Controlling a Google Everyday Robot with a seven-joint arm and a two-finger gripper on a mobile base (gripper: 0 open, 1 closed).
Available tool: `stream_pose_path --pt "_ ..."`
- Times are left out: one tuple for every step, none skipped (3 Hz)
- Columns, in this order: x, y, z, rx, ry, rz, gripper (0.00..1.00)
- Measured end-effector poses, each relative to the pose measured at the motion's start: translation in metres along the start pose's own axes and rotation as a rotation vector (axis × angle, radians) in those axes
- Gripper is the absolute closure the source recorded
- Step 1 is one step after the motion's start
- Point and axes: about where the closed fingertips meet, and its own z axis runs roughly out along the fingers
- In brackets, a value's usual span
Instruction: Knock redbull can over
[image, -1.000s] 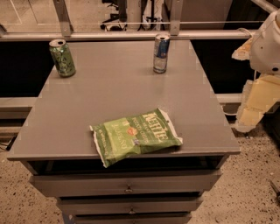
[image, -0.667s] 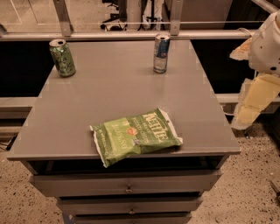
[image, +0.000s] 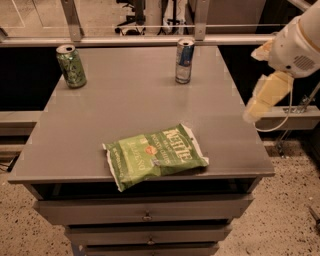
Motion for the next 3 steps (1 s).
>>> stream_pose_path --pt "-0.03 -0.076 0.044 0.074 -0.153 0.061 0.0" --pt "-0.053 -0.121 0.073 0.12 -0.236 0.086 0.0" --pt "-0.076 -0.146 0.101 0.106 -0.344 0.126 0.0"
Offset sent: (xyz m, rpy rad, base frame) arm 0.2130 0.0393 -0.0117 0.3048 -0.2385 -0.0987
